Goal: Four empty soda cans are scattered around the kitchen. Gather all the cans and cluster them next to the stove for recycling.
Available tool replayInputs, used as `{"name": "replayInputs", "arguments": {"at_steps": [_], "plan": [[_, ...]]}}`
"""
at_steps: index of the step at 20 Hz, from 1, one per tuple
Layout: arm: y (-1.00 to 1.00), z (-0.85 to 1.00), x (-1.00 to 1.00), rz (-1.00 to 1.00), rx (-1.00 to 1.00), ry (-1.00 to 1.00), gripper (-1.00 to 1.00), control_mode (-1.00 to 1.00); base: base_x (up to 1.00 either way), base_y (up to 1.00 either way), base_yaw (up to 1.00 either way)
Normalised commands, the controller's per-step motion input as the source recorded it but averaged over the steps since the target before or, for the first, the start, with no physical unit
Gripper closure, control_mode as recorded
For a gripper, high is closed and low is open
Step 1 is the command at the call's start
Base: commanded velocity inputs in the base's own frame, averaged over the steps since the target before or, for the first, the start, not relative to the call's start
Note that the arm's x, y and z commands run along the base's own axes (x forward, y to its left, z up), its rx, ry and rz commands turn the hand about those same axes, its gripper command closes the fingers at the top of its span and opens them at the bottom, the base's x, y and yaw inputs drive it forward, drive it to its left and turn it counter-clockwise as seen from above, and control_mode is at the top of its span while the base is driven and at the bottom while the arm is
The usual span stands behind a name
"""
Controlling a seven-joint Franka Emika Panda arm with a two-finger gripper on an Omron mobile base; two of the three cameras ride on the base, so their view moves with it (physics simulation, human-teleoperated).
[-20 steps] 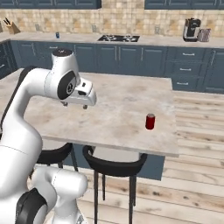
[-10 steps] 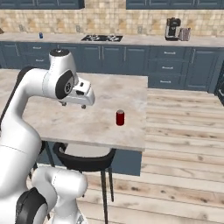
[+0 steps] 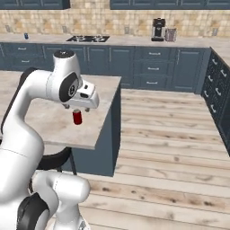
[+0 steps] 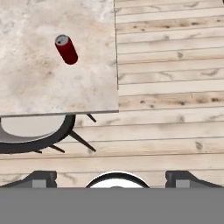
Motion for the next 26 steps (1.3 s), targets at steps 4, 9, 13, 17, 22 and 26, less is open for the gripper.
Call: {"name": "replayInputs", "arguments": {"at_steps": [4,9,13,17,22,26], "plan": [[0.00,0.00,0.00,0.00,0.00,0.00,-1.00,1.00,-0.02,-0.09,-0.01],[0.00,0.00,0.00,0.00,0.00,0.00,-1.00,1.00,0.07,0.07,0.00],[0.00,0.00,0.00,0.00,0.00,0.00,-1.00,1.00,0.46,0.78,-0.05],[0.00,0.00,0.00,0.00,0.00,0.00,-1.00,1.00,0.19,1.00,-0.06],[0.00,0.00,0.00,0.00,0.00,0.00,-1.00,1.00,0.34,0.04,0.03],[0.00,0.00,0.00,0.00,0.00,0.00,-1.00,1.00,0.78,-0.36,0.07]]}}
